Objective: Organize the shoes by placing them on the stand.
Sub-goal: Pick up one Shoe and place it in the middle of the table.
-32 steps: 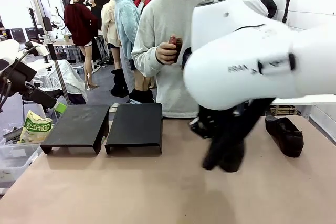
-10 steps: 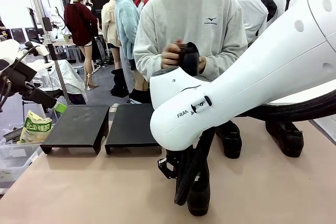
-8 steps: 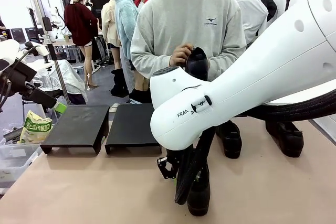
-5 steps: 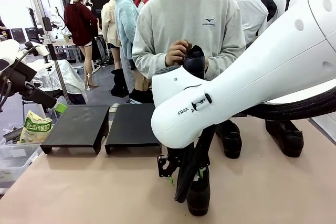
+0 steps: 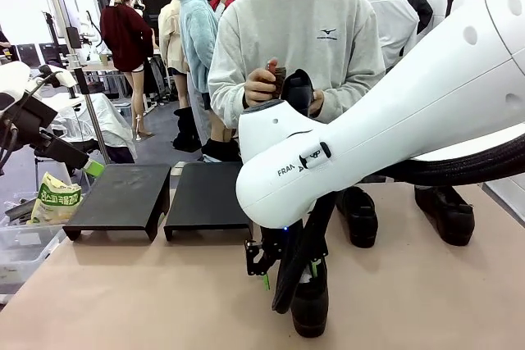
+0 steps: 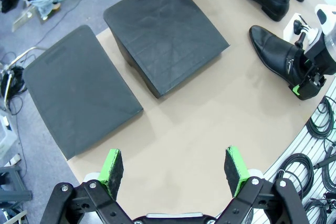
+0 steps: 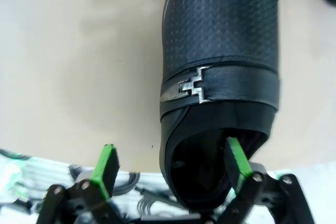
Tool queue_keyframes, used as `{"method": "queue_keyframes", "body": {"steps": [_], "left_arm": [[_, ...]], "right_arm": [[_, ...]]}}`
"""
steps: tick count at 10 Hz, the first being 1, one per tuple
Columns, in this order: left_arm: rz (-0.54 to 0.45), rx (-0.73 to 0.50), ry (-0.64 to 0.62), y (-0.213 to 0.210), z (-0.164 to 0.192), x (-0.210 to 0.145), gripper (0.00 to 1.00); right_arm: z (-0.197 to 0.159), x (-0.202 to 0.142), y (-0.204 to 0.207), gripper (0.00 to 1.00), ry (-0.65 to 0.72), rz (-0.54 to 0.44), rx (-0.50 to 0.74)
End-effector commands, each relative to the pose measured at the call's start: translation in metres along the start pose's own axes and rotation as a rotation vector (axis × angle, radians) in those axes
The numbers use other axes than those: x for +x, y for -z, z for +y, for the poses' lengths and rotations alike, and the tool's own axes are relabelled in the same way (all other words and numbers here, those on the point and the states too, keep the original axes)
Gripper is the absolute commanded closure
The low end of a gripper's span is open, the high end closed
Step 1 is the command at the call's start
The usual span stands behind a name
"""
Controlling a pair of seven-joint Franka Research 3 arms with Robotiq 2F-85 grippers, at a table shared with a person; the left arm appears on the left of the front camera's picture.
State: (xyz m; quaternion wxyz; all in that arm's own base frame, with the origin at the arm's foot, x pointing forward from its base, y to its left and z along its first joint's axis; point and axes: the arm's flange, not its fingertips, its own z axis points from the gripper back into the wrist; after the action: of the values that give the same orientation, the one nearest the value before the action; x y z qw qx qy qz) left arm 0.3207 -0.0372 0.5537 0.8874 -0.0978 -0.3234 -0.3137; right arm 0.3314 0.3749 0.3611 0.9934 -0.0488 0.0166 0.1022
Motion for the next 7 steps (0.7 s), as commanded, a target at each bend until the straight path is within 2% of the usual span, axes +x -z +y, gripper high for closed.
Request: {"method": "queue_keyframes", "body": {"steps": [1, 7], "left_arm": [[0.000, 0.000, 0.005, -0.0003, 0.0010, -0.0005, 0.00], [0.000, 0.000, 0.005, -0.0003, 0.0010, -0.0005, 0.00]], "right_arm": [[0.0012, -0.0011, 0.0013, 0.00, 0.014, -0.005, -0.008], [0.0012, -0.0011, 0.0013, 0.00, 0.014, -0.005, -0.008]]}}
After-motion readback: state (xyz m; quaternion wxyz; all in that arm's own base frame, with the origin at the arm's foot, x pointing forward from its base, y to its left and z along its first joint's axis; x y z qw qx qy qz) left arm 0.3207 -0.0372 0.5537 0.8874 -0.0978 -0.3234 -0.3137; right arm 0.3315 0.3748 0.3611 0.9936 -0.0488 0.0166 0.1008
